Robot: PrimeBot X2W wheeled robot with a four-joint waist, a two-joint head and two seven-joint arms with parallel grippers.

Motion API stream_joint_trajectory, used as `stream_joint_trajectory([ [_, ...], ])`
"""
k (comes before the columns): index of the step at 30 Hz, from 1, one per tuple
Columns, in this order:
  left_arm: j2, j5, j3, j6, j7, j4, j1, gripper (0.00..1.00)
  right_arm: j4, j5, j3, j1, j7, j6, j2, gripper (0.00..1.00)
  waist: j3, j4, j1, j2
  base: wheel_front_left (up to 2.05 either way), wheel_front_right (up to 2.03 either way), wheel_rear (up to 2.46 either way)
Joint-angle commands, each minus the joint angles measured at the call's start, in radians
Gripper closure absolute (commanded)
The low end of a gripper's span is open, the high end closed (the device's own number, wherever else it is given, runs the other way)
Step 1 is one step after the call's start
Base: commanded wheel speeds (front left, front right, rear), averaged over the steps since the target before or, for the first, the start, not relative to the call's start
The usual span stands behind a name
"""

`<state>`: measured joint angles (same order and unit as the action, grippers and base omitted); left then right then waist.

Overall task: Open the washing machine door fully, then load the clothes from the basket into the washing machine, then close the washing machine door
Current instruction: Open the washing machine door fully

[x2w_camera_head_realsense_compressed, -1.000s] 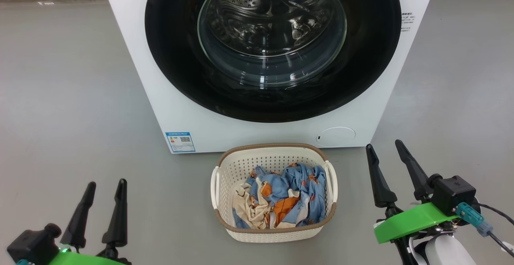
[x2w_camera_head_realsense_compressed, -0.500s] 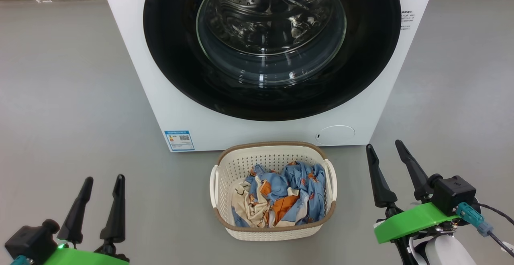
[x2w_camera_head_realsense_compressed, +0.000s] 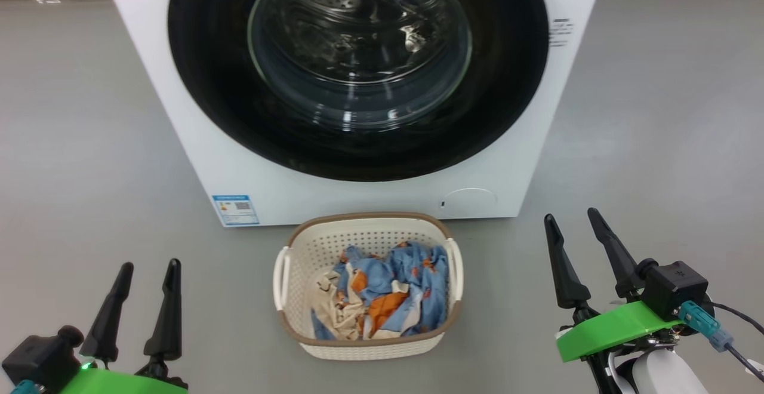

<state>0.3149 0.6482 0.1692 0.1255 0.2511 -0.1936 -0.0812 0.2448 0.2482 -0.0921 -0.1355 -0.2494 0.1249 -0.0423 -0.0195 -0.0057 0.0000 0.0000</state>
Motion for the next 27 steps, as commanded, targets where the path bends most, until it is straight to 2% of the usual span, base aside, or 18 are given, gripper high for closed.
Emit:
stream_joint_trajectory([
  [1,0.024,-0.007,-0.041,0.005,0.011,0.022,-0.047,0.00,-0.022,0.006,-0.017,-0.032,-0.012,0.006,-0.008,0.00,0.001,0.000,0.0000,0.0000,1.23,1.23,-2.46],
  [13,0.017,0.012,-0.030,0.005,0.011,0.025,-0.040,0.00,-0.013,0.002,-0.020,-0.030,-0.012,0.006,-0.008,0.00,0.015,0.002,0.0000,0.0000,1.01,1.01,-2.03],
  [27,0.009,0.000,-0.029,0.005,0.011,0.020,-0.036,0.00,0.001,0.005,-0.023,-0.032,-0.012,0.006,-0.008,0.00,0.023,0.001,0.0000,0.0000,0.16,0.16,-0.31],
])
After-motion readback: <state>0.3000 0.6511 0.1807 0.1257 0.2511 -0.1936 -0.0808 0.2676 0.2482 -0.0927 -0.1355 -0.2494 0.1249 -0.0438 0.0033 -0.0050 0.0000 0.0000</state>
